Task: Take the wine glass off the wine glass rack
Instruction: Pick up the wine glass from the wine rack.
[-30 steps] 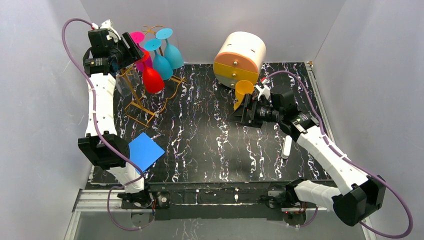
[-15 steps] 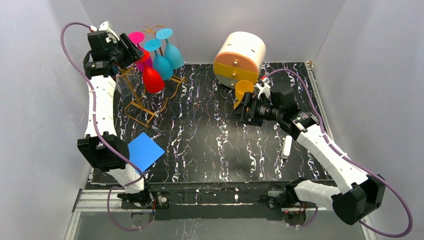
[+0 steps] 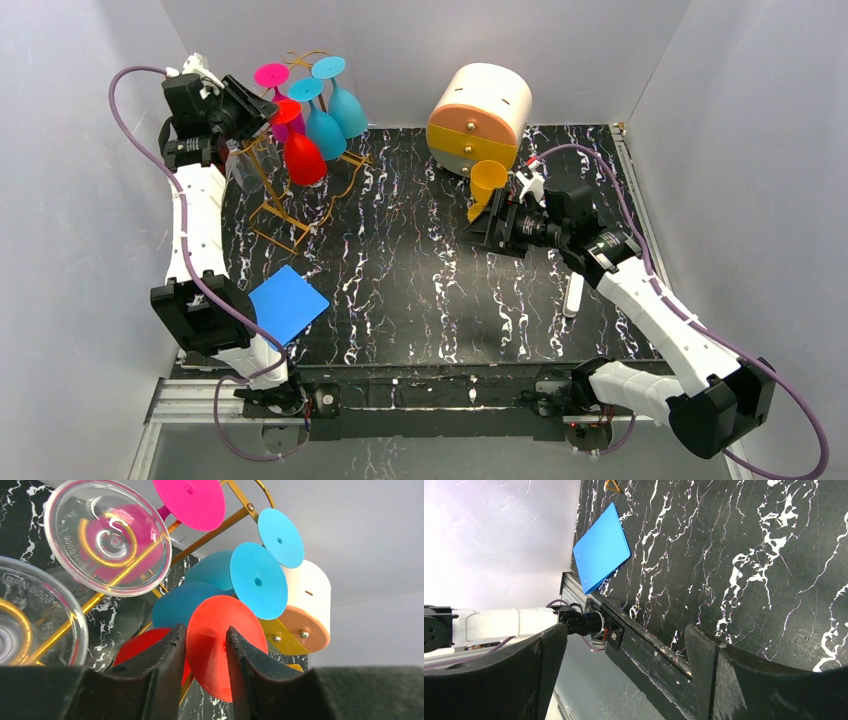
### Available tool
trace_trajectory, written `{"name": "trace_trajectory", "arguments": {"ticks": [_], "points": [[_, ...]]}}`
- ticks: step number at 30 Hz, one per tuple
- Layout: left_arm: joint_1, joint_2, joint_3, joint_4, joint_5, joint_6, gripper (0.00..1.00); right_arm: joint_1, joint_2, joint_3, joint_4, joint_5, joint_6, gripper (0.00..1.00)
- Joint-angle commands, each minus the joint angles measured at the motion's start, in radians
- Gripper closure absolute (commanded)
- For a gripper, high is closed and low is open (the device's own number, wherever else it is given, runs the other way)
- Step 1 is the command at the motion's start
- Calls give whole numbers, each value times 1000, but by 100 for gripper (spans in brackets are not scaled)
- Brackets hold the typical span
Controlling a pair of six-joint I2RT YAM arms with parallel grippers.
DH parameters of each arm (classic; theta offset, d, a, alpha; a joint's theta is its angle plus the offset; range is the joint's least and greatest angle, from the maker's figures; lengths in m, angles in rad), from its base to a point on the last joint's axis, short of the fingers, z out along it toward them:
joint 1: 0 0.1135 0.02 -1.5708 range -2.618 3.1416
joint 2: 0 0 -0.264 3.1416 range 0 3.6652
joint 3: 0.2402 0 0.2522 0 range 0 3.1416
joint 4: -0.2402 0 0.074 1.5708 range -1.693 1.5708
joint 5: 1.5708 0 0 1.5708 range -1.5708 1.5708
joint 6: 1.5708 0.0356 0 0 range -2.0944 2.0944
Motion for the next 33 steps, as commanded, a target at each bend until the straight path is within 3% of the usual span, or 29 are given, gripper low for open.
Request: {"name": "trace_trajectory", "arguments": {"ticks": [1, 18, 26, 33], "points": [[24, -44, -54, 35, 69, -81, 67, -3, -25, -6, 48, 10, 16, 5], [76, -56, -140, 163, 235, -167, 72, -4, -22, 3, 27, 33, 21, 5], [81, -54, -142, 170, 249, -167, 78, -2, -18, 9, 0, 48, 9, 5], [99, -33, -153, 216, 343, -184, 82, -2, -24, 14, -24, 65, -5, 5]]}}
